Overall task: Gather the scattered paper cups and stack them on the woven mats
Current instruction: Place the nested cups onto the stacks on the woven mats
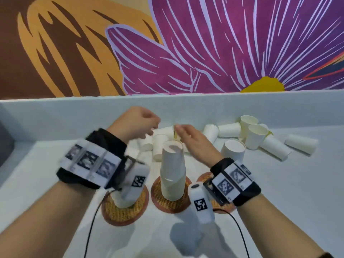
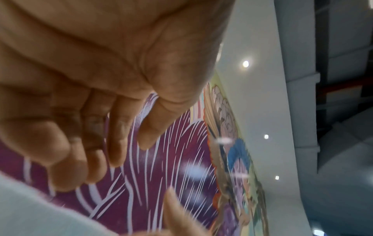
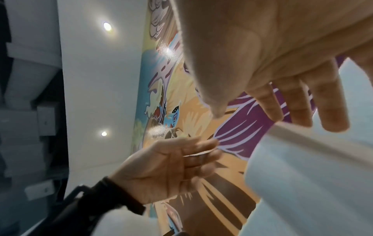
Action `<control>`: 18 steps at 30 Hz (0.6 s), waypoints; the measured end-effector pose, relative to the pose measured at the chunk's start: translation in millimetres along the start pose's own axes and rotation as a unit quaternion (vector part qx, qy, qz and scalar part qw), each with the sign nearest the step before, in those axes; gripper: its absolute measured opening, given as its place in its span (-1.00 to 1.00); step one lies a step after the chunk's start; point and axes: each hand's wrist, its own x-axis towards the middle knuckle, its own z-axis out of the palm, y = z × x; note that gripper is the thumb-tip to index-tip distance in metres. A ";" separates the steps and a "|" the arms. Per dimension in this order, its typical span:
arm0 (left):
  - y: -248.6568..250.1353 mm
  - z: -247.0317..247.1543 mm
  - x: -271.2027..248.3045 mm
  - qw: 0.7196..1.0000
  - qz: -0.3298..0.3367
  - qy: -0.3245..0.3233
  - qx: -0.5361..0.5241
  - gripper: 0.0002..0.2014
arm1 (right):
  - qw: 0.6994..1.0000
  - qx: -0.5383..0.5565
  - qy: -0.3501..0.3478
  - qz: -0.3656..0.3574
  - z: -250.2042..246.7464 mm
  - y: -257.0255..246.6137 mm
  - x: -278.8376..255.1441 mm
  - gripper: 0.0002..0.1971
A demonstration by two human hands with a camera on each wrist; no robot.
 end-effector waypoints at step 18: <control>-98.6 -76.6 128.6 0.946 -0.100 -0.190 0.244 -0.74 | 0.867 -0.444 -0.154 0.164 -25.7 34.2 206.0 -0.66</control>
